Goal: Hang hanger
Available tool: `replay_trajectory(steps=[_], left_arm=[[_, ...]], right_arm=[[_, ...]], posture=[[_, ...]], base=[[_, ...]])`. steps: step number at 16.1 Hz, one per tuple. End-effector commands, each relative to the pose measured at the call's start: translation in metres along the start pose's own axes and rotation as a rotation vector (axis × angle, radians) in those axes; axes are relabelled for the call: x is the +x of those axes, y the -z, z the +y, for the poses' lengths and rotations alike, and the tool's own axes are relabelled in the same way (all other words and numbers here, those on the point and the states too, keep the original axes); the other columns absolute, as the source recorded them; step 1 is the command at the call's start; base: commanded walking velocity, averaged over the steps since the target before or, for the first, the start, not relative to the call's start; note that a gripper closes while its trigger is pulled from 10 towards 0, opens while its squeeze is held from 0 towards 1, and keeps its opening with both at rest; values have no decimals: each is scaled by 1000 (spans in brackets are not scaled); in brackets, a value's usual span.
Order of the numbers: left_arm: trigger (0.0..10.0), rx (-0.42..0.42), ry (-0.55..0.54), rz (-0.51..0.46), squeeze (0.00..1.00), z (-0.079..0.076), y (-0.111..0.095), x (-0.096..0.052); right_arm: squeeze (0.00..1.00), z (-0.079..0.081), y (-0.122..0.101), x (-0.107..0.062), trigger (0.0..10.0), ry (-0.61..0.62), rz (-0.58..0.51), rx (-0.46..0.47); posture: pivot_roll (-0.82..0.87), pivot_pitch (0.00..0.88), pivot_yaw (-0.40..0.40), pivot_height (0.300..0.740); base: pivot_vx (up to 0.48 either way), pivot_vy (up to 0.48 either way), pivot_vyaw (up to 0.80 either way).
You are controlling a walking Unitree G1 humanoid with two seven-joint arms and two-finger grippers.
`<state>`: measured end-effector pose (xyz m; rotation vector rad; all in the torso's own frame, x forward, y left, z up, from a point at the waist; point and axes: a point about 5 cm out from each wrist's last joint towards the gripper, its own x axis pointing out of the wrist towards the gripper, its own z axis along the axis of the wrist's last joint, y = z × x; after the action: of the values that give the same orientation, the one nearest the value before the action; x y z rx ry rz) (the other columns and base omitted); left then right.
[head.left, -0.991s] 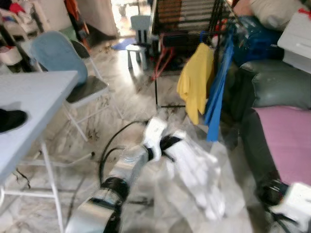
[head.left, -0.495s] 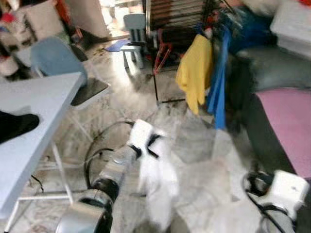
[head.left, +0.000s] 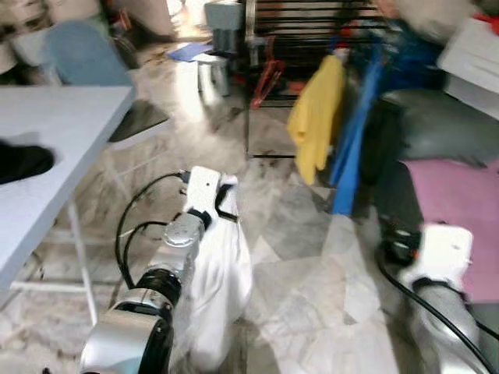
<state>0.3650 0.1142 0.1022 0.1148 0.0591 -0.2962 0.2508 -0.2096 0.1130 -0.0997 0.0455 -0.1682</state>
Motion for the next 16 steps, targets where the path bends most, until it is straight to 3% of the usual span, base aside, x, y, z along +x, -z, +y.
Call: replay_trajectory(steps=[1, 5, 10, 11, 12, 16], left_arm=[[10000, 80, -76, -79, 0, 12, -16, 1], [10000, 157, -197, -39, 0, 55, -3, -18], [10000, 133, -259, 34, 0, 72, 12, -30], [10000, 38, -192, 88, 0, 66, 28, -37], [10000, 19, -161, 93, 0, 61, 30, -37], [10000, 69, 235, 53, 0, 15, 18, -26]], right_arm=[[0, 17, -1, 4, 10000, -78, 7, 20], [0, 63, -8, 10, 10000, -210, -18, 63], [0, 61, 4, -5, 10000, -155, 11, 54], [0, 52, 9, -11, 10000, -114, 27, 49], [0, 50, 10, -12, 10000, -108, 30, 43], [0, 41, 7, -10, 10000, -86, 20, 20]], posture=[[19, 0, -25, 740], [52, 0, -16, 740], [26, 0, 20, 740], [19, 0, 13, 740], [19, 0, 4, 740], [13, 0, -14, 740]], base=[[0, 0, 0], [0, 0, 0], [0, 0, 0], [0, 0, 0], [0, 0, 0], [0, 0, 0]])
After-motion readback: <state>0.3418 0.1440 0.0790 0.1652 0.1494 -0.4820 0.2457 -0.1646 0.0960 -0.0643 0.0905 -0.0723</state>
